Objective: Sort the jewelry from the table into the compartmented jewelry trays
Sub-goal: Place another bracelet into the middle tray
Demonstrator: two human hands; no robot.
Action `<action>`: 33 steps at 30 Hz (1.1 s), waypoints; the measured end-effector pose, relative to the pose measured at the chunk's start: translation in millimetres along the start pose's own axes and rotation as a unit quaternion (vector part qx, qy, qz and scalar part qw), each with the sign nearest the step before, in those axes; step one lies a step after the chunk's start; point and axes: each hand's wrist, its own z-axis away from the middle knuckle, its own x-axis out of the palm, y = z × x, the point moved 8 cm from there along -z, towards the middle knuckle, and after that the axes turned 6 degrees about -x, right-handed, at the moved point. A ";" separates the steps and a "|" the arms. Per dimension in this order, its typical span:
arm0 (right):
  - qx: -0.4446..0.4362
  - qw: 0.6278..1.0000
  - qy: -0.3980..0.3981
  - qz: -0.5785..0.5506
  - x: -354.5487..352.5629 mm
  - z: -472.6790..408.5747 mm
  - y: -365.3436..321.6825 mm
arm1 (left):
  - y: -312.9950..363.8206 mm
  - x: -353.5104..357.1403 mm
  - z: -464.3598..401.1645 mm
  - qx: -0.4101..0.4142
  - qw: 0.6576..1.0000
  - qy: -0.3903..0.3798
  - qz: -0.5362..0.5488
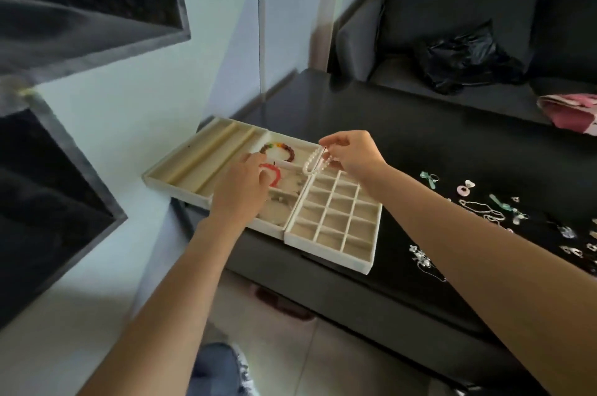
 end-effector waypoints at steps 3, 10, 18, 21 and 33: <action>-0.018 1.000 0.002 0.008 15.1 -23.0 -4.4 | -8.0 2.6 -9.6 0.007 0.995 -0.002 -0.101; -0.020 0.998 0.002 0.067 39.7 -55.3 3.9 | -22.2 9.9 -20.0 -0.026 0.991 -0.037 -0.126; -0.032 0.966 -0.063 0.249 55.4 -57.8 19.6 | -31.4 29.9 -32.8 -0.018 0.990 -0.082 -0.117; -0.059 0.942 -0.101 0.315 59.3 -61.9 22.7 | -35.0 30.7 -33.6 -0.020 0.988 -0.103 -0.113; -0.204 0.765 -0.160 0.589 73.8 -50.9 24.6 | -28.9 19.6 -31.0 -0.021 0.989 -0.082 -0.119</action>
